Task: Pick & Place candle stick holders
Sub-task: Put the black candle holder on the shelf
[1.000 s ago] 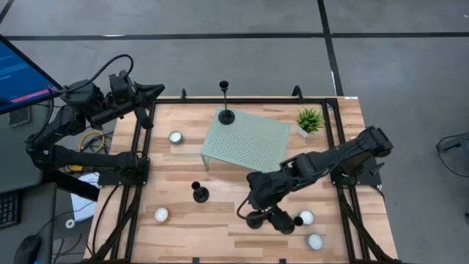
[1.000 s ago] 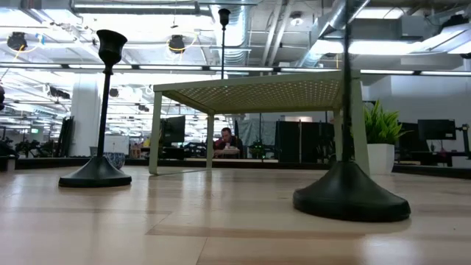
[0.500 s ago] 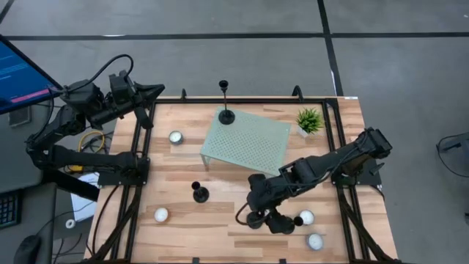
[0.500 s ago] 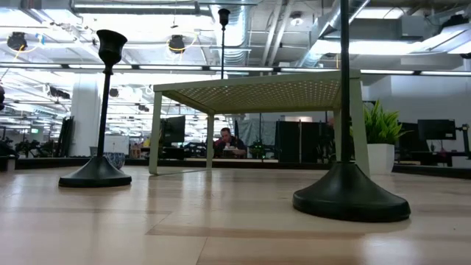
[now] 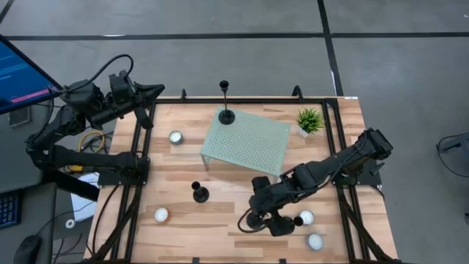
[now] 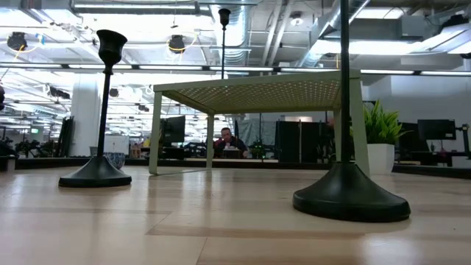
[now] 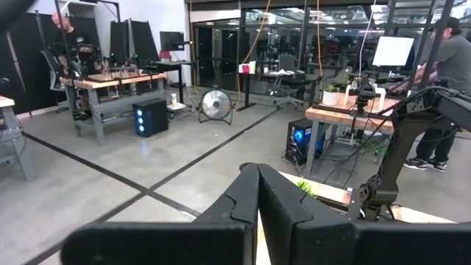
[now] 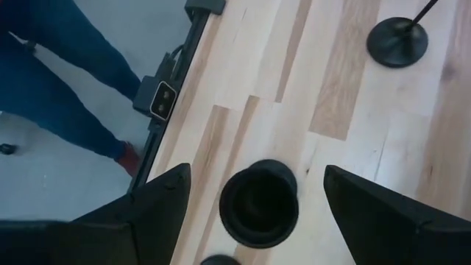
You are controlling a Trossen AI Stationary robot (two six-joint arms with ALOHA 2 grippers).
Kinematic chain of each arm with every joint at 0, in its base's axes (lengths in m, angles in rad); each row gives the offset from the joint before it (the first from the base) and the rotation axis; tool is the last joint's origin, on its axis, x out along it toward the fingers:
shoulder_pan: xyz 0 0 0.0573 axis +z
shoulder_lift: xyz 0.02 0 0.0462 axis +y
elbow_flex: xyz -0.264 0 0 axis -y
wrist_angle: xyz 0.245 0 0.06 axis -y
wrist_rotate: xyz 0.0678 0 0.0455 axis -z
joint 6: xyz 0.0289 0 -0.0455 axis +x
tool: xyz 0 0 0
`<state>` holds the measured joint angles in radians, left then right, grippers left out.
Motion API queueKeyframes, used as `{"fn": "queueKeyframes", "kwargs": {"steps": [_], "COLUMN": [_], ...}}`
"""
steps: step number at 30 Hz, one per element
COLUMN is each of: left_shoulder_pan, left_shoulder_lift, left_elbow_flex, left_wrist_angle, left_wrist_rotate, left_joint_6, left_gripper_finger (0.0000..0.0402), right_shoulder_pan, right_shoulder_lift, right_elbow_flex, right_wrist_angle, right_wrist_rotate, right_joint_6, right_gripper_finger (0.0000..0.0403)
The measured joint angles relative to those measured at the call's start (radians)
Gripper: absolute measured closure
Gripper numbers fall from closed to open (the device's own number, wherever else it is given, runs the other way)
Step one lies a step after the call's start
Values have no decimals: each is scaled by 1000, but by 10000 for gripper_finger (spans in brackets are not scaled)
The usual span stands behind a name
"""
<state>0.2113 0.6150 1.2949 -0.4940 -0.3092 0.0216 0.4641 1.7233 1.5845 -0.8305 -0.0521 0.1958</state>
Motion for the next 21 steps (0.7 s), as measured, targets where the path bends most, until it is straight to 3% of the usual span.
{"fn": "queueKeyframes", "kwargs": {"steps": [21], "left_shoulder_pan": [0], "left_shoulder_lift": [0], "left_elbow_flex": [0], "left_wrist_angle": [0], "left_wrist_rotate": [0], "left_joint_6": [0], "left_gripper_finger": [392], "right_shoulder_pan": [0], "right_shoulder_lift": [80], "right_elbow_flex": [0], "right_wrist_angle": [-9], "right_wrist_rotate": [-18], "right_joint_6": [22], "right_gripper_finger": [101]}}
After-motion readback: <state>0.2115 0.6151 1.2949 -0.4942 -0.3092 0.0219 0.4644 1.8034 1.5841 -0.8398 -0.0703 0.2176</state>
